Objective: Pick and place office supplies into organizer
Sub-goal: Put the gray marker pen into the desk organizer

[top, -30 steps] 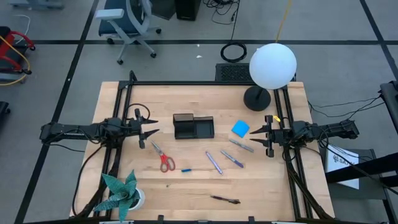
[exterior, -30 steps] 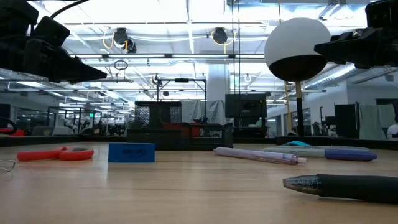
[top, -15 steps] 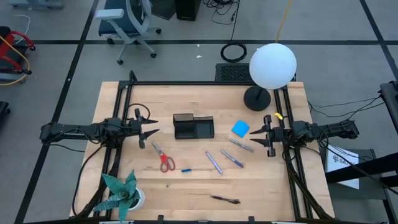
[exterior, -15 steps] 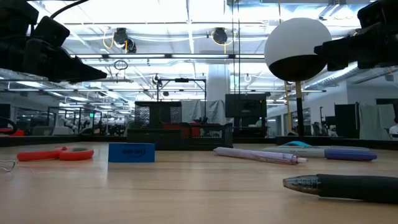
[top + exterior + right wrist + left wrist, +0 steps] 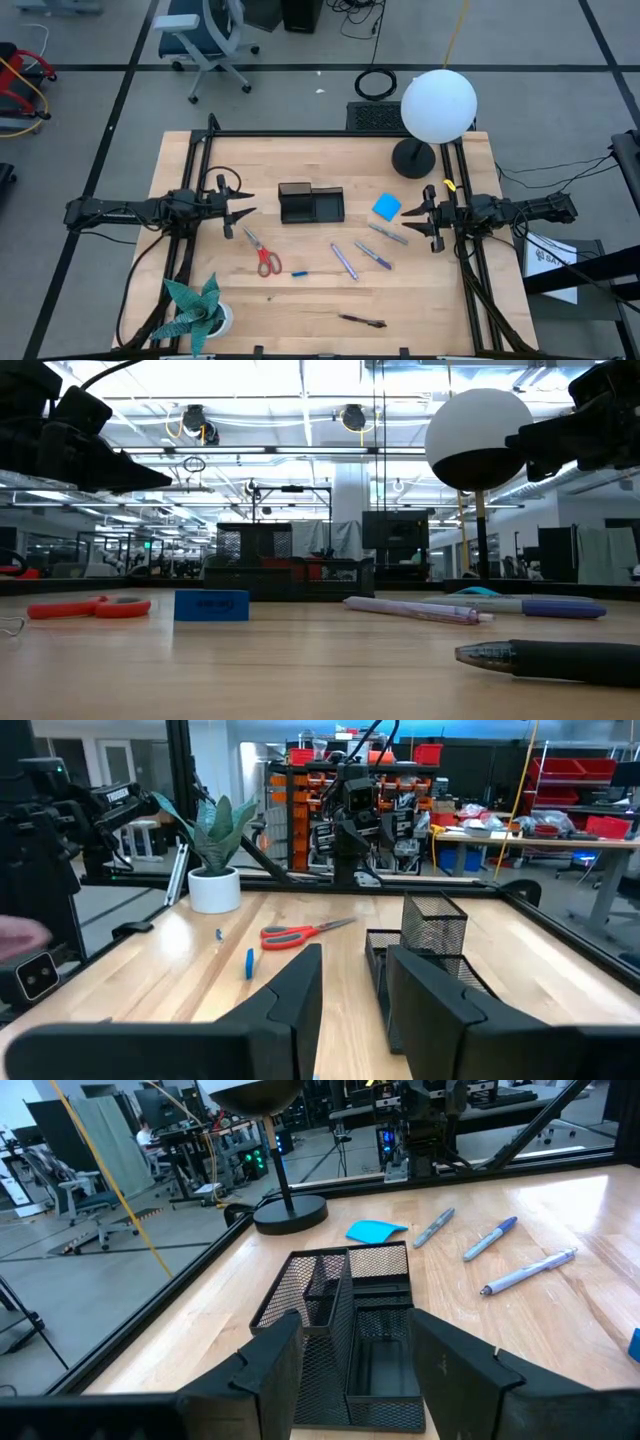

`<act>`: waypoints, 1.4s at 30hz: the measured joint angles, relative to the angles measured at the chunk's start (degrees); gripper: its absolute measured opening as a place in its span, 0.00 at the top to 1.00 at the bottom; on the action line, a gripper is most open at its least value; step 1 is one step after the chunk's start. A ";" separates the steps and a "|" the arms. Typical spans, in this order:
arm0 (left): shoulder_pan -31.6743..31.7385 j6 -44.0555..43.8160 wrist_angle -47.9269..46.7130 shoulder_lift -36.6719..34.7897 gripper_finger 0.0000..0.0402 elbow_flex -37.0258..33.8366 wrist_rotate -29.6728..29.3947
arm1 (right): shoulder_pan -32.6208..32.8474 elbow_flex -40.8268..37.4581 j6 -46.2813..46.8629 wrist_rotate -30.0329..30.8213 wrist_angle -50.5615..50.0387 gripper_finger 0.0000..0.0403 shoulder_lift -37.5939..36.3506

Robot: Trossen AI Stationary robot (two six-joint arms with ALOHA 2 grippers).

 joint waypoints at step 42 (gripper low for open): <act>0.01 -0.01 0.22 0.00 0.53 0.00 0.01 | 0.03 -0.02 -4.35 1.55 37.40 0.74 0.34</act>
